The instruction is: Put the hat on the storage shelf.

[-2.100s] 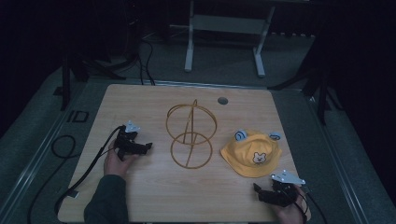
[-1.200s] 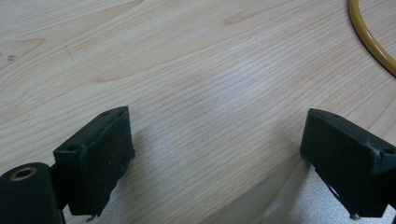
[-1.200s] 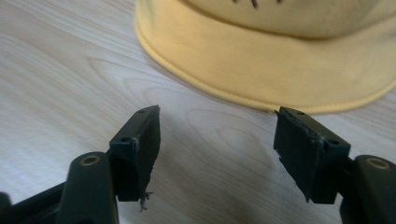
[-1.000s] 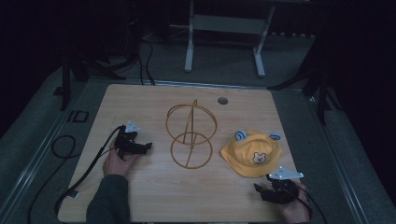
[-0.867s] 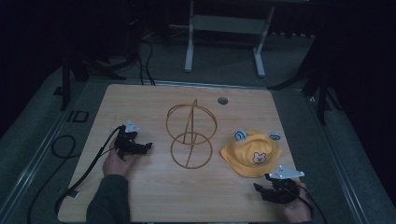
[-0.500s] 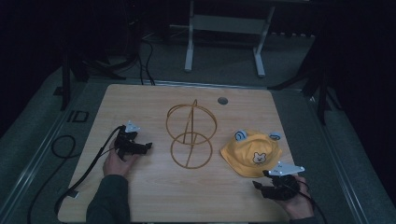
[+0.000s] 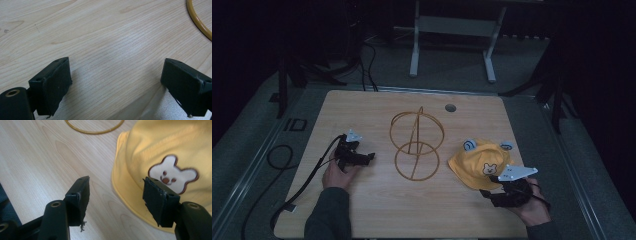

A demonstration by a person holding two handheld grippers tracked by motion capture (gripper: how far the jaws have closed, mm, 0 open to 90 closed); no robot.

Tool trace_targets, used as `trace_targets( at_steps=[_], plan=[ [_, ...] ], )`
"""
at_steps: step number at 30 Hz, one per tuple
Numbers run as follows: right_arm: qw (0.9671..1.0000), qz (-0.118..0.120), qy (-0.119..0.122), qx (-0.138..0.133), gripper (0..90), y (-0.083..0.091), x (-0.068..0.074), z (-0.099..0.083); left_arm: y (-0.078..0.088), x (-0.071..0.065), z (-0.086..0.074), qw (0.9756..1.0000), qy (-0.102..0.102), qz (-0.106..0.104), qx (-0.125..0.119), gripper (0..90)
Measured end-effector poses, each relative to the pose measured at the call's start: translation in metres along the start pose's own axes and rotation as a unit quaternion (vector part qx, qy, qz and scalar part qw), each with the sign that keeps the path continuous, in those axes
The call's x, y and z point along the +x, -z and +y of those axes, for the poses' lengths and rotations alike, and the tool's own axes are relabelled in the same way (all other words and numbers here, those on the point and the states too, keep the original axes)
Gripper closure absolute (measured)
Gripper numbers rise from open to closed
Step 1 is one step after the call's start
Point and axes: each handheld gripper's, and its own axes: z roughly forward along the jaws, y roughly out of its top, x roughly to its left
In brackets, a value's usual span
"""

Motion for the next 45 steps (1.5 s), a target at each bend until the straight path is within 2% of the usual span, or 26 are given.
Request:
trace_targets(
  at_steps=[4, 11, 21, 33, 45],
  plan=[
    [0.9998, 0.007, 0.018, 0.001, 38.9, 0.004, -0.002, 0.009, 0.0, 0.0, 0.0, 1.0, 0.0, 0.0, 0.001, 9.3],
    [0.999, 0.003, 0.043, 0.01, 40.3, 0.009, -0.008, 0.019, 0.0, 0.0, 0.0, 1.0, 0.0, 0.0, 0.0, 9.3],
    [0.998, -0.003, 0.06, 0.016, 39.1, 0.017, -0.018, 0.035, 0.0, 0.0, 0.0, 1.0, 0.0, 0.0, 0.001, 9.3],
    [0.9969, 0.004, 0.075, 0.026, 38.8, 0.015, -0.027, 0.053, 0.0, 0.0, 0.0, 1.0, 0.0, 0.0, 0.0, 9.3],
    [0.9926, 0.012, 0.115, 0.037, 39.5, 0.011, -0.034, 0.075, 0.0, 0.0, 0.0, 1.0, 0.0, 0.0, 0.0, 9.4]
  ],
)
